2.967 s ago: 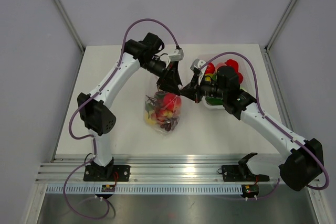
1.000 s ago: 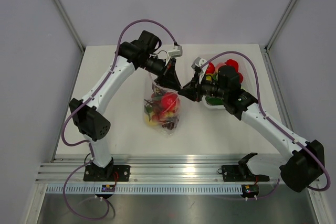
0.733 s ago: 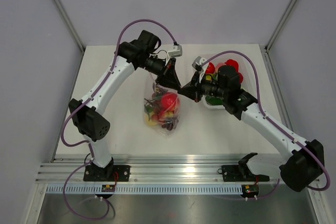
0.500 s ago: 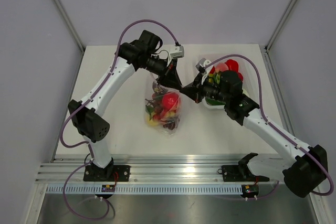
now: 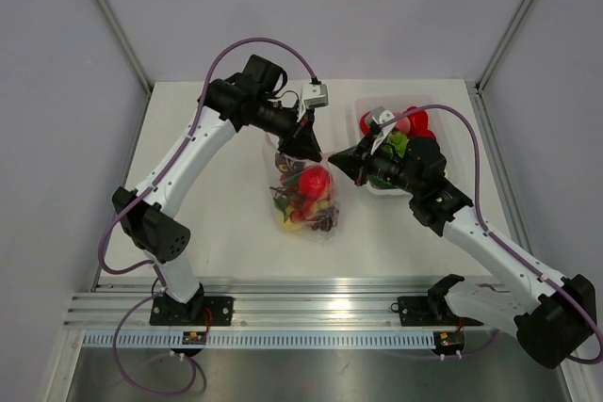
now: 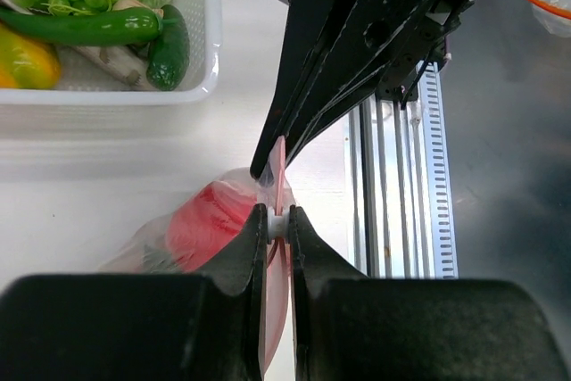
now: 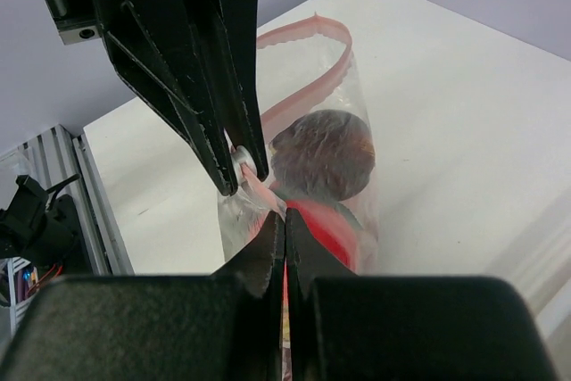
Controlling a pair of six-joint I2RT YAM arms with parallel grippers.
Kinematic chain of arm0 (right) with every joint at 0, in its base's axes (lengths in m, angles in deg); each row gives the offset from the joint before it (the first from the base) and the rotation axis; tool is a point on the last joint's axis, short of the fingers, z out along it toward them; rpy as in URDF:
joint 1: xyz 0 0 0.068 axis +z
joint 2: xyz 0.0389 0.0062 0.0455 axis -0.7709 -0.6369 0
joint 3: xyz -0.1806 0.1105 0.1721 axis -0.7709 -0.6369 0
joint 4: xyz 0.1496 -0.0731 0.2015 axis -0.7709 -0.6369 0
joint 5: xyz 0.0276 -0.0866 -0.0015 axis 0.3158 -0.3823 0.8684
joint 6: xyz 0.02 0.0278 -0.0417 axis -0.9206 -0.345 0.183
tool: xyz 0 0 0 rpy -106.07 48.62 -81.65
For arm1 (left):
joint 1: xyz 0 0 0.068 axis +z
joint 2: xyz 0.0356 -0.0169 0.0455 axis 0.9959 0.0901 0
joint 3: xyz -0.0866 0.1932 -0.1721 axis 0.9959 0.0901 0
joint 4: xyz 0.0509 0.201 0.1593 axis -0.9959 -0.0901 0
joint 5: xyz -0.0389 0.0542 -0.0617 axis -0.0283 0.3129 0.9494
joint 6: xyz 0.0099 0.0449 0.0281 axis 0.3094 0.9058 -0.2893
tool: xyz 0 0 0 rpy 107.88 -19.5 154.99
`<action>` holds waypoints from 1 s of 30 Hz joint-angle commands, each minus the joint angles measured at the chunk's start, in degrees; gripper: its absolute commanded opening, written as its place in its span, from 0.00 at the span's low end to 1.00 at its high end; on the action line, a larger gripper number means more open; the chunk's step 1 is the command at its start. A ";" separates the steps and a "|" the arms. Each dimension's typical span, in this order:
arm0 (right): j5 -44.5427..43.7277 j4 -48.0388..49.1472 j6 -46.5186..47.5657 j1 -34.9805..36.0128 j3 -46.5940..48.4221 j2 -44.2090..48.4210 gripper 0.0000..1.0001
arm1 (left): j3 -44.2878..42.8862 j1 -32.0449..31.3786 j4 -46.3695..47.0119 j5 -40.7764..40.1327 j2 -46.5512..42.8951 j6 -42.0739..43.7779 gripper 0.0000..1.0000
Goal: Place the food in the zip-top bag and seal the zipper
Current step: Zip the zipper food storage bag at the center of the board.
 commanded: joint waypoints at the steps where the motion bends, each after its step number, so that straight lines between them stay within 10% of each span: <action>1: -5.37 7.80 -0.66 -0.83 0.27 3.53 0.00 | 0.87 1.10 -3.12 -3.25 -3.00 -1.13 0.00; 30: -18.02 5.77 1.19 -1.00 -4.22 11.62 0.00 | 8.95 7.25 0.83 -7.65 -9.67 -3.42 0.00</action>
